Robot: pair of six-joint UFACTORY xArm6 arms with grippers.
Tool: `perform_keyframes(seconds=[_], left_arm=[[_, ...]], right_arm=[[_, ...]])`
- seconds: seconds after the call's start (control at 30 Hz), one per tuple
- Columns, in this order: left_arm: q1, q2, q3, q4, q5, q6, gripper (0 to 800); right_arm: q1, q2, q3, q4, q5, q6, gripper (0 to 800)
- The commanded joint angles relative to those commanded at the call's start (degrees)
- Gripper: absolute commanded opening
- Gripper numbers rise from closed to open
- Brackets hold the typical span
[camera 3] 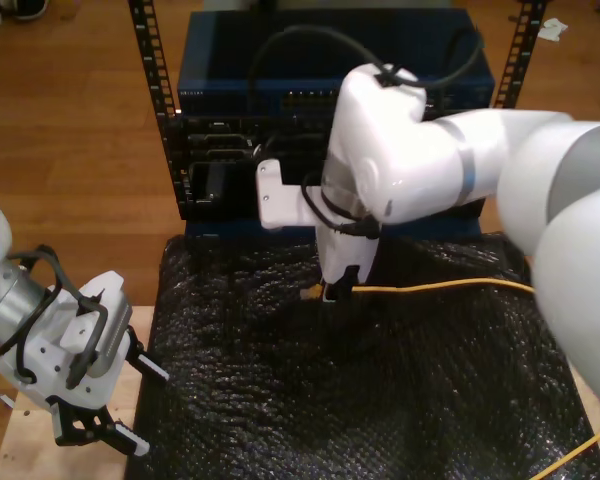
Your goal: Grab the cable and plug it in
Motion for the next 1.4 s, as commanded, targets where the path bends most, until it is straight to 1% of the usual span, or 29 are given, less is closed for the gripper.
perform_keyframes(seconds=[0.07,0.3,0.53,0.63,0.83,0.9,1.07,1.23,1.4], left_arm=[[0.0,0.0,0.0,-0.4,0.0,0.0,799],[-0.3,0.1,-0.1,-4.4,0.4,0.2,799],[-0.5,0.1,-0.3,-7.6,0.4,0.2,799],[-1.1,0.1,-0.9,-9.0,0.4,0.1,799],[-1.4,0.3,-1.3,-12.4,0.6,0.2,799],[-2.4,0.3,-1.3,-13.6,0.6,0.2,799],[-5.2,0.5,-2.0,-15.9,0.4,0.0,799],[-5.6,0.8,-2.5,-18.7,0.0,0.1,799],[-7.1,1.2,-4.2,-20.1,0.0,-0.2,799]], right_arm=[[-0.2,-1.3,0.4,1.1,0.8,-0.4,6],[-1.0,-5.1,3.8,1.8,2.1,-0.5,6],[-2.6,-9.6,6.9,3.7,3.2,-0.7,6],[-3.6,-10.7,7.1,4.5,4.3,-1.1,6],[-5.2,-13.3,7.1,9.1,7.7,-2.4,6],[-5.5,-14.2,7.1,10.3,8.7,-2.8,6],[-6.5,-16.4,7.1,11.3,9.5,-2.8,6],[-7.7,-17.3,7.2,14.8,11.3,-2.8,4],[-8.9,-17.9,7.2,16.3,12.4,-2.8,4]])
